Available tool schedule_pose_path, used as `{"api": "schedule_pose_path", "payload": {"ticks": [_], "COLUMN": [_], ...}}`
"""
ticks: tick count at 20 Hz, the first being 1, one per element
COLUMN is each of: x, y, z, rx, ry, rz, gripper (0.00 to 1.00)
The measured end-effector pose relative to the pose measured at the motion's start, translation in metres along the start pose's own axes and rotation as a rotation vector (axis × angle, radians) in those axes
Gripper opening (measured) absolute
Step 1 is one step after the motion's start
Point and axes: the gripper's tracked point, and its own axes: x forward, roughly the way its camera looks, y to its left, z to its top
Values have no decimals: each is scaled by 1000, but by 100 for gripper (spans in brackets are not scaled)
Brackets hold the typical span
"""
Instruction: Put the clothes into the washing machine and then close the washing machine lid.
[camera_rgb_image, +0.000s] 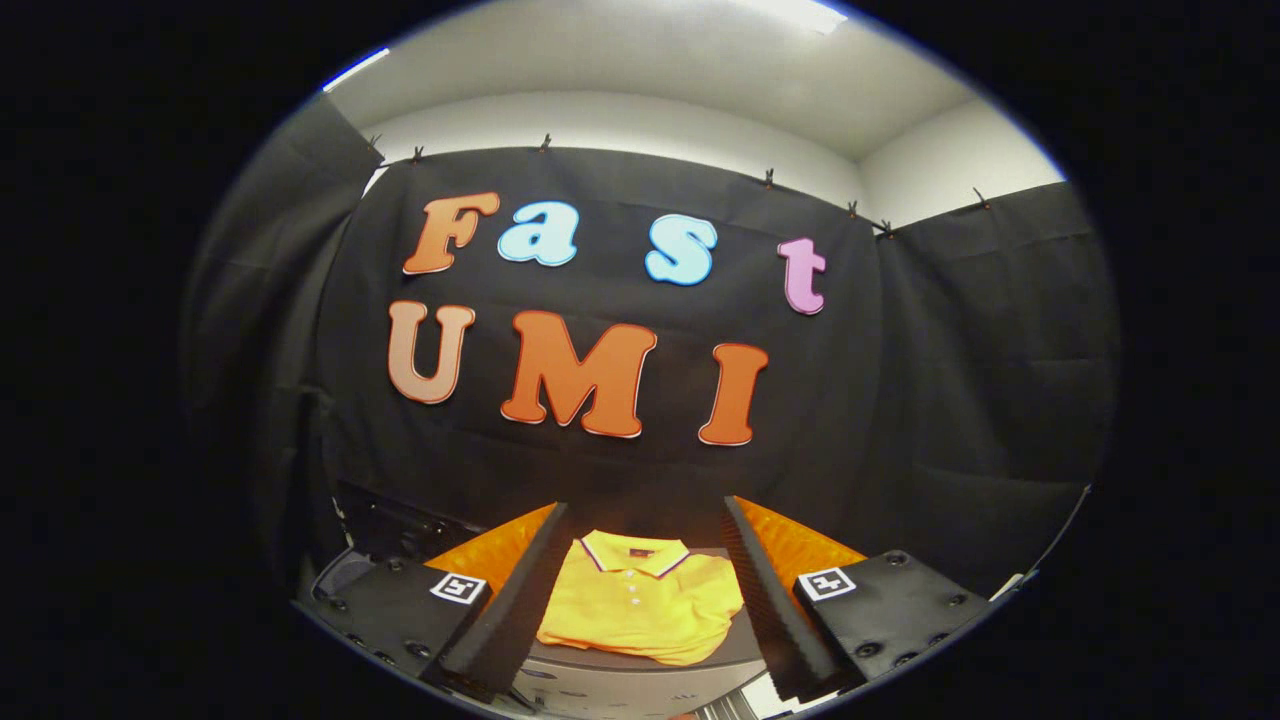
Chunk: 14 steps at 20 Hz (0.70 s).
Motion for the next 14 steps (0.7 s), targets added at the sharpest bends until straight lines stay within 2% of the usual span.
{"api": "schedule_pose_path", "payload": {"ticks": [5, 9, 14], "x": [80, 131, 176], "y": [7, 13, 10], "z": [-38, -87, -153], "rx": [79, 124, 133], "ry": [191, 364, 542], "rz": [52, 75, 51], "gripper": [98, 98, 98]}}
